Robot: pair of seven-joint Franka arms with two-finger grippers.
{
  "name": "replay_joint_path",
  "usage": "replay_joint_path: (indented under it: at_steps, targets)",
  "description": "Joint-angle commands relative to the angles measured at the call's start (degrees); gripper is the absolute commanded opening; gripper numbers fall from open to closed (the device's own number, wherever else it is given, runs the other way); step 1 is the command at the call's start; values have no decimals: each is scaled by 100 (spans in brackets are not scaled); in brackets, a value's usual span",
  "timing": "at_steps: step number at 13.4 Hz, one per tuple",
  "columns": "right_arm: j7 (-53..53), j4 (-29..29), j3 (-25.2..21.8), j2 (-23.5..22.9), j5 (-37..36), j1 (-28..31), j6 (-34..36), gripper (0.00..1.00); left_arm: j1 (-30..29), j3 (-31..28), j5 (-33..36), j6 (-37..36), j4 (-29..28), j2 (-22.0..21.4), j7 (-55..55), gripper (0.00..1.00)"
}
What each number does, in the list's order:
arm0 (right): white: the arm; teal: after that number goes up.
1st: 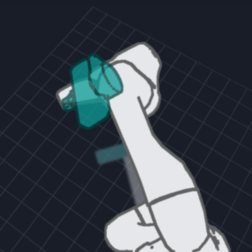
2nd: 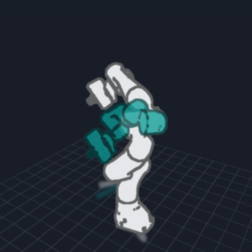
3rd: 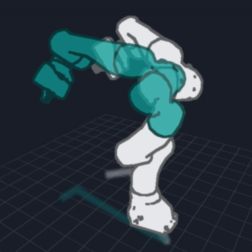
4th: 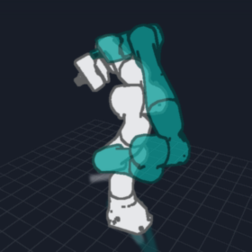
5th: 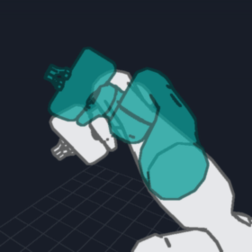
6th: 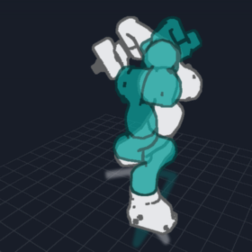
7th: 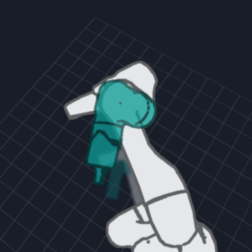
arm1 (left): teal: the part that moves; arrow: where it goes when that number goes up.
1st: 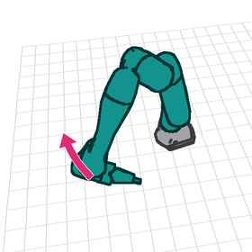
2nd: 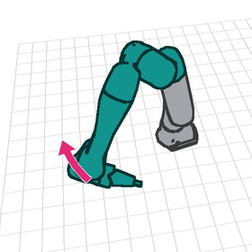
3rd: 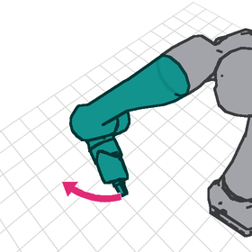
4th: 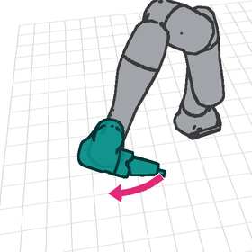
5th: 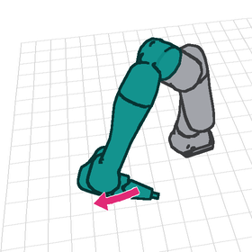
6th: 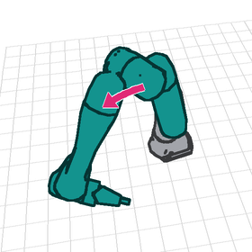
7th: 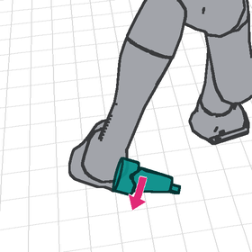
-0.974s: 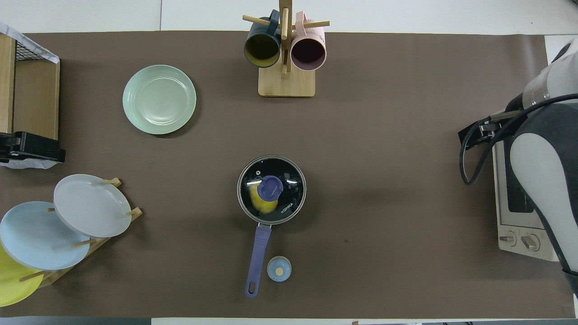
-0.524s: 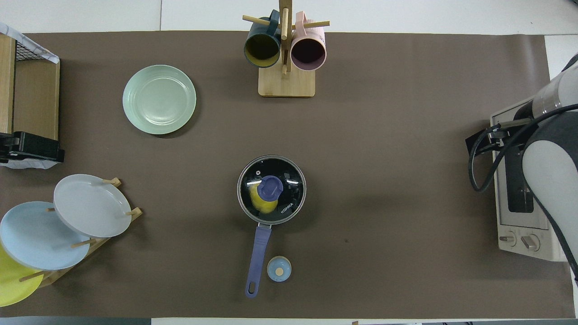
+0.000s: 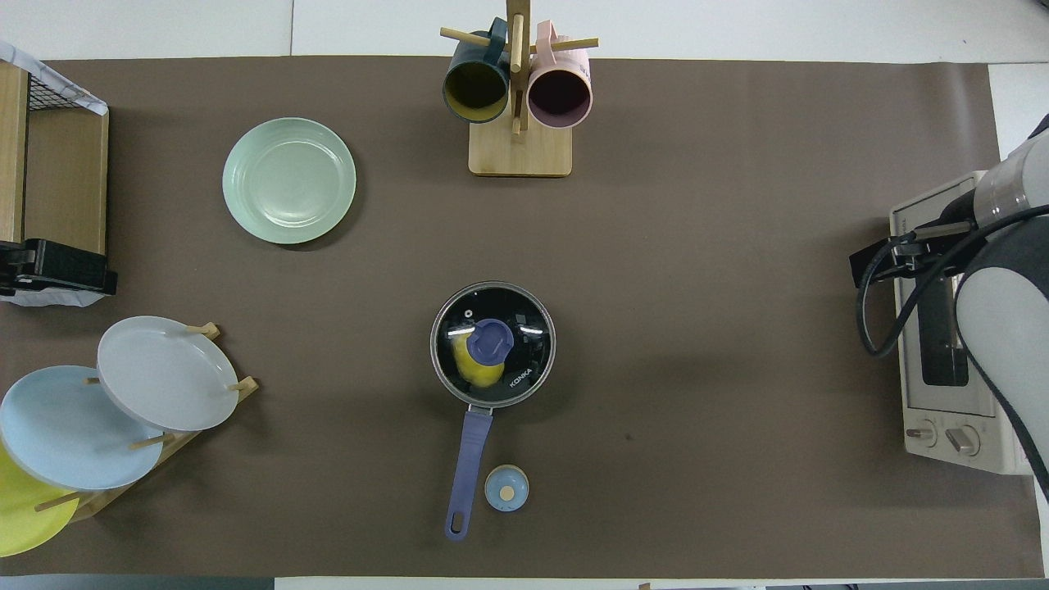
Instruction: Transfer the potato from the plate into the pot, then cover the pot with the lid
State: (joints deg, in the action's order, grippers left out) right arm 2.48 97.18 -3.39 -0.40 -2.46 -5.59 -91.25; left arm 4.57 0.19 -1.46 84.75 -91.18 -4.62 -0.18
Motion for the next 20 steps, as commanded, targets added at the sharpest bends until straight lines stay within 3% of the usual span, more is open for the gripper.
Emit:
replay_joint_path:
  at_steps: [1,20]
  targets:
    - [147,134,93,93,123,146,-68,100,26,-11,-21,130,-190,-154,-18,100]
    - [-108,81,23,66,369,260,-182,100,0,-11,-21,138,-190,-154,-26,100]
